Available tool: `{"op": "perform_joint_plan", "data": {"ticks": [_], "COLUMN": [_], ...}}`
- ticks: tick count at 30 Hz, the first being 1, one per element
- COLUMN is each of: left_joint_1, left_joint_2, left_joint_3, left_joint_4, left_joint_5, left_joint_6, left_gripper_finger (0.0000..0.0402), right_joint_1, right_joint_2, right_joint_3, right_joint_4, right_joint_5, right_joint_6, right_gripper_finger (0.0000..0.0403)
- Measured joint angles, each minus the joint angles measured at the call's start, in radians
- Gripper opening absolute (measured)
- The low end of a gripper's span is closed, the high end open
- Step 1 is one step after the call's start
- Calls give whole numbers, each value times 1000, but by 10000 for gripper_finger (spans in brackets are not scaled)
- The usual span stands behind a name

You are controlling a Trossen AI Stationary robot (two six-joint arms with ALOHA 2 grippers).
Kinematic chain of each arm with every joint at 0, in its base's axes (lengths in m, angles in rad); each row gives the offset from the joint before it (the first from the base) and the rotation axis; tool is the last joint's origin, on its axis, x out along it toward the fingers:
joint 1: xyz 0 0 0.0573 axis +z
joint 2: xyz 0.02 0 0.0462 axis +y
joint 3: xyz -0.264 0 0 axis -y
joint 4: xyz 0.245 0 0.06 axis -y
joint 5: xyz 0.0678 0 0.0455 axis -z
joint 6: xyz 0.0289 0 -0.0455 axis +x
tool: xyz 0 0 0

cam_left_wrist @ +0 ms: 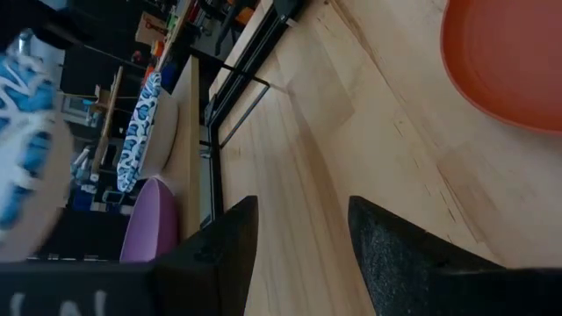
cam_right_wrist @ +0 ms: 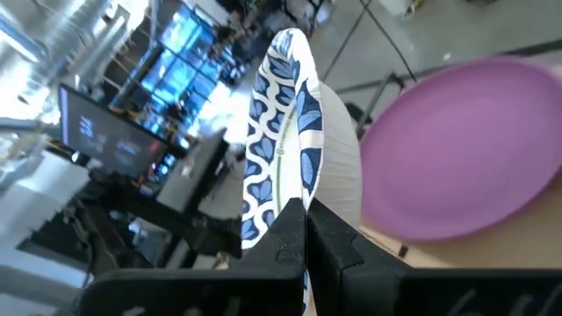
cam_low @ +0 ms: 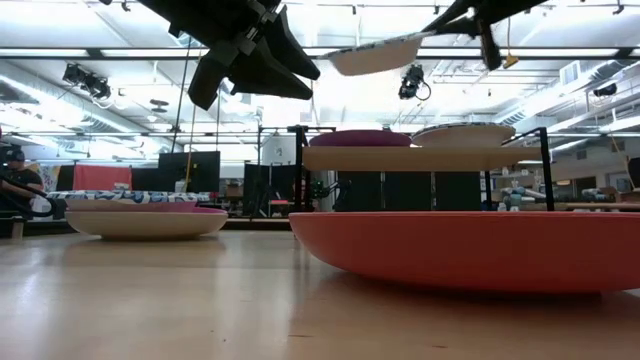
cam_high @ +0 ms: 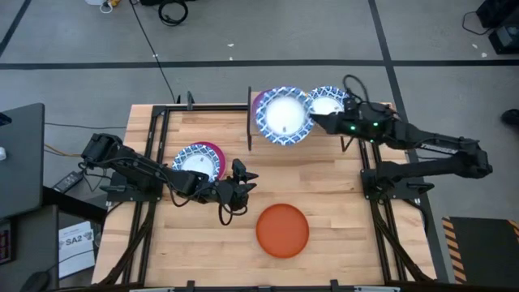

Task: Place and stack plates onto a shelf
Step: Stack the white patterned bowl on top of the white patterned bowl on the shelf

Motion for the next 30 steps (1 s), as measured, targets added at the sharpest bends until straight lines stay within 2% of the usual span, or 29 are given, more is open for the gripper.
{"op": "perform_joint_plan", "data": {"ticks": [18,30], "left_joint_1": [0,0], "left_joint_2": [0,0], "left_joint_3": [0,0], "left_joint_4": [0,0], "left_joint_5": [0,0], "left_joint_6": [0,0], "left_gripper_finger": [186,186], "right_joint_1": [-7,-7], "right_joint_2": [-334,-395], "right_joint_3": [0,0], "right_joint_4": [-292,-436], "right_joint_5": [265,479], "right_joint_6": [-25,-15], "right_gripper_finger": [5,6]}}
